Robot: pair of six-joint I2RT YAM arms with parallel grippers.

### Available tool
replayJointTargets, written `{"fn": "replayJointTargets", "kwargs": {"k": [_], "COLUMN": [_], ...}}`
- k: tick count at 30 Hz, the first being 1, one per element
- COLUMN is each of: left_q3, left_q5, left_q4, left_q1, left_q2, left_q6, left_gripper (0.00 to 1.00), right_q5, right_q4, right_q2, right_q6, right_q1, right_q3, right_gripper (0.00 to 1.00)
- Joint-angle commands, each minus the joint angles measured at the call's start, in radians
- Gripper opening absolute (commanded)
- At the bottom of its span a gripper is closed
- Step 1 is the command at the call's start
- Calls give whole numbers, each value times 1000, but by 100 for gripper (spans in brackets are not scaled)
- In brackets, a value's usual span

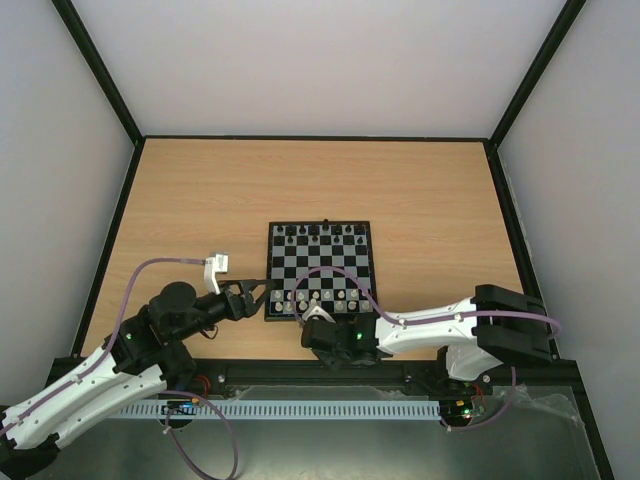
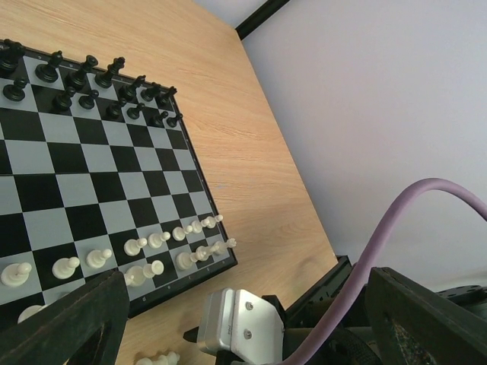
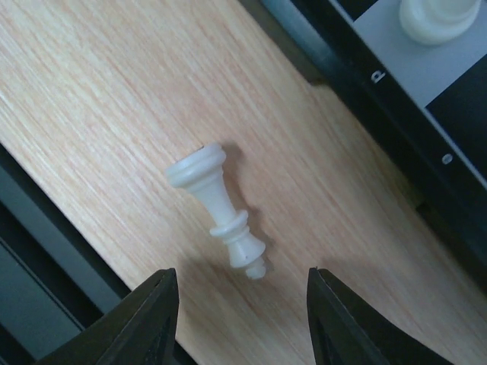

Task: Set up the chess pieces on the board
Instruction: Pick up the chess piece at the center of the board.

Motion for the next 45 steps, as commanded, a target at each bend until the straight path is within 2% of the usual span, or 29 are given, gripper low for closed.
{"fn": "replayJointTargets", "kwargs": {"k": [1,15,27,34,40,45], "left_q3": [22,18,11,1,-6,-27], "left_q5": [-11,-11,-6,9,35,127], "left_q4": [-8,-9,-6,-3,-1,24], "left_q1": [2,3,2,3,3,3], "left_q2": [-9,-7,-6,-6,-8,-15], "left_q6": [10,8,3,-5,-8,3], "left_gripper": [88,88,88,88,88,88], "right_q5": [76,27,-39,-68,-109,-151], "right_q4": [21,109,156,157,148,85], "right_q2": [29,66,59,78,-25,-182], "right_q6": [-38,-75,-35,-24,-12,-5], "right_q1": [8,3,-12,-14,-13,-18], "right_q3": [22,-8,-67,-62,-66,-36], "right_gripper": [46,41,26,10,6,6]}}
